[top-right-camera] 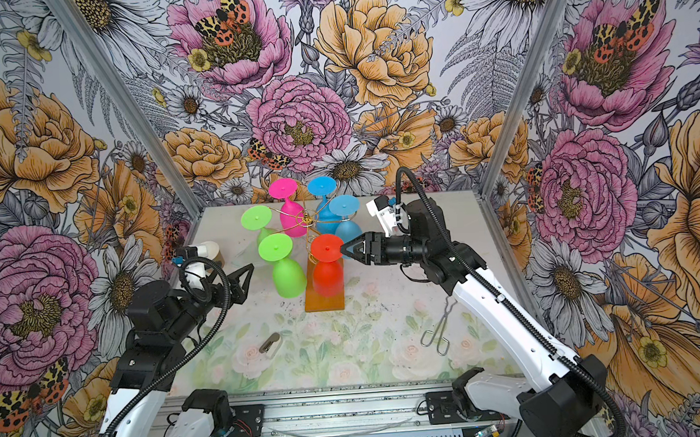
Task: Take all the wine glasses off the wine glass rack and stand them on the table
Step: 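Reach the right gripper to the red glass foot while the left arm rises, then close the right gripper on the red glass foot and pull it off the rack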
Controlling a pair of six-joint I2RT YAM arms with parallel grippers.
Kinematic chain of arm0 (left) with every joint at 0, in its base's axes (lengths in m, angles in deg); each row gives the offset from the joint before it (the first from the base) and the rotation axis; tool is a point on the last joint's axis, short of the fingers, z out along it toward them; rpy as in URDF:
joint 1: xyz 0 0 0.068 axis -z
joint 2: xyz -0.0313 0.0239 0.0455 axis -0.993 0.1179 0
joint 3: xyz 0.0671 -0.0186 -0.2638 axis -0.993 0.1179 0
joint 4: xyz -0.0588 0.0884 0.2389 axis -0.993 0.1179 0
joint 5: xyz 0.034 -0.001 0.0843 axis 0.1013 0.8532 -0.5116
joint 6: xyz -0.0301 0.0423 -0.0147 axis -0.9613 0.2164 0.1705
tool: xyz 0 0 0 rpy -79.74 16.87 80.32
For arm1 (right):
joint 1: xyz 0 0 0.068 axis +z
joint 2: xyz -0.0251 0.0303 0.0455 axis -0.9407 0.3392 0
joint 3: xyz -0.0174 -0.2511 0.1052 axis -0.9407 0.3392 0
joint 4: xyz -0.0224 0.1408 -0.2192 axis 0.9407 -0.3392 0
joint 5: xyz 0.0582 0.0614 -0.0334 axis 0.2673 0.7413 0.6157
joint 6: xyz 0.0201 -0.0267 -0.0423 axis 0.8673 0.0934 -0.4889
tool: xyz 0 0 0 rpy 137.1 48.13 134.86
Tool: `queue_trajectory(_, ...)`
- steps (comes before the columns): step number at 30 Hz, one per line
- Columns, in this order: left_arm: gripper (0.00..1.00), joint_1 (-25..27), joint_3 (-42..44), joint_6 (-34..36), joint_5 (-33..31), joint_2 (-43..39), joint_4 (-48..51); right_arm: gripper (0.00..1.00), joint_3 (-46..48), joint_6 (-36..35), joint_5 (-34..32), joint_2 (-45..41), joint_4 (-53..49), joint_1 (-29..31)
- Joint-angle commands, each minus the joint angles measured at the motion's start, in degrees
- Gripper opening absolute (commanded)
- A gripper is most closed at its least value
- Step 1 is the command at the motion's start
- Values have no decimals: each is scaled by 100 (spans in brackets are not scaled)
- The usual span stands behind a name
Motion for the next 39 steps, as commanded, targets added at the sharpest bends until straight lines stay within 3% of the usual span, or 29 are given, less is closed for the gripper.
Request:
queue_trajectory(1, 99, 47, 86, 47, 111, -89, 46, 59, -185, 143, 111, 88, 262, 83)
queue_trajectory(11, 99, 49, 103, 63, 73, -146, 42, 50, -181, 472, 285, 351, 736, 164)
queue_trajectory(23, 99, 52, 112, 54, -6, -176, 38, 26, -106, 796, 376, 500, 1079, 163)
queue_trajectory(39, 99, 50, 139, 47, -115, -231, 43, 12, -82, 951, 414, 481, 1190, 148)
